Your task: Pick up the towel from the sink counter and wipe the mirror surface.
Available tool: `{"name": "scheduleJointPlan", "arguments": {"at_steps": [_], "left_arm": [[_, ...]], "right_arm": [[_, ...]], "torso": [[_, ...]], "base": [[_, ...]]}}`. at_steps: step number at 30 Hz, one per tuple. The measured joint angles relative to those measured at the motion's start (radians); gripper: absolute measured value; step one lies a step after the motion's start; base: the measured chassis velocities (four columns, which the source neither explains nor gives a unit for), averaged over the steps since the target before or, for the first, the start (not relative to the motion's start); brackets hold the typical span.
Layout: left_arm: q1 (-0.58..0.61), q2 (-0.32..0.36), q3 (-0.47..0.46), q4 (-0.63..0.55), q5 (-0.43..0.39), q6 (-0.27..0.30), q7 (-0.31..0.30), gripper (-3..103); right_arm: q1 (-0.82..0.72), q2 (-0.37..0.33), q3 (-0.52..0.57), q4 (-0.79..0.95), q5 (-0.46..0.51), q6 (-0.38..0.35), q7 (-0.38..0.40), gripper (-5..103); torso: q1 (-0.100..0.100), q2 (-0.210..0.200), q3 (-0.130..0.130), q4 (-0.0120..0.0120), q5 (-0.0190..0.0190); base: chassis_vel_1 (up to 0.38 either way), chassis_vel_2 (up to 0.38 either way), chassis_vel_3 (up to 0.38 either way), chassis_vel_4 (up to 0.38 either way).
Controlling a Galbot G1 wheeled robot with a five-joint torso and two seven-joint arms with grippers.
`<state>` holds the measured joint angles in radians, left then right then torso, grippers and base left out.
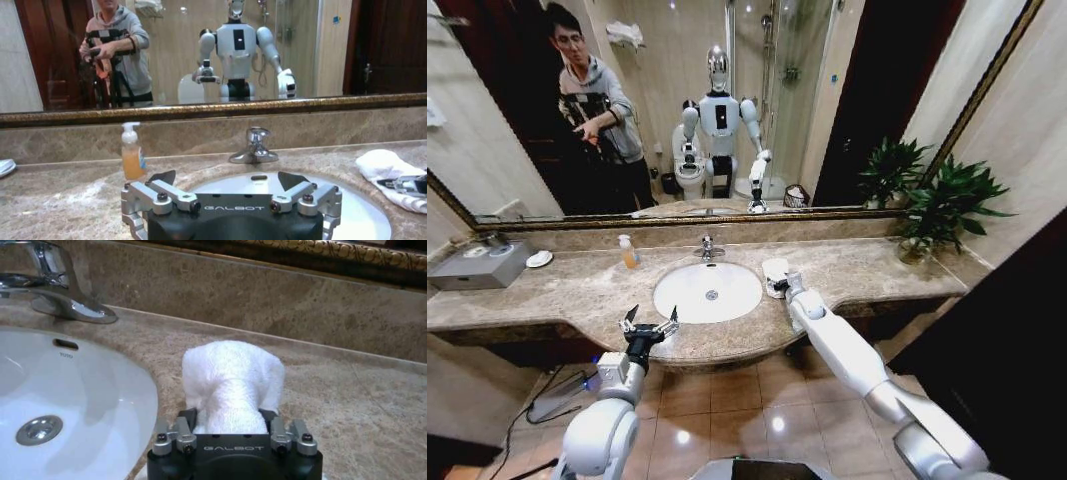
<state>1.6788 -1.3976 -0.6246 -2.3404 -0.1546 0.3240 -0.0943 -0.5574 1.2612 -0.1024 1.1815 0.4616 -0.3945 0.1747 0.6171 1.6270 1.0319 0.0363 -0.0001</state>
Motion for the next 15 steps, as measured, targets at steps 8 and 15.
{"name": "scheduleJointPlan", "arguments": {"at_steps": [8,15], "left_arm": [[0.000,0.000,0.000,0.000,0.000,0.000,0.000,100],[0.000,0.000,0.000,0.000,0.000,0.000,0.000,100]], "right_arm": [[0.000,-0.027,0.005,0.032,0.030,-0.002,0.006,25],[-0.009,-0.042,0.028,0.071,0.046,0.010,0.012,19]], "torso": [[0.000,0.000,0.000,-0.0002,0.0001],[0.000,0.000,0.000,-0.0002,0.0002]], "base": [[0.000,0.000,0.000,0.000],[0.000,0.000,0.000,0.000]]}}
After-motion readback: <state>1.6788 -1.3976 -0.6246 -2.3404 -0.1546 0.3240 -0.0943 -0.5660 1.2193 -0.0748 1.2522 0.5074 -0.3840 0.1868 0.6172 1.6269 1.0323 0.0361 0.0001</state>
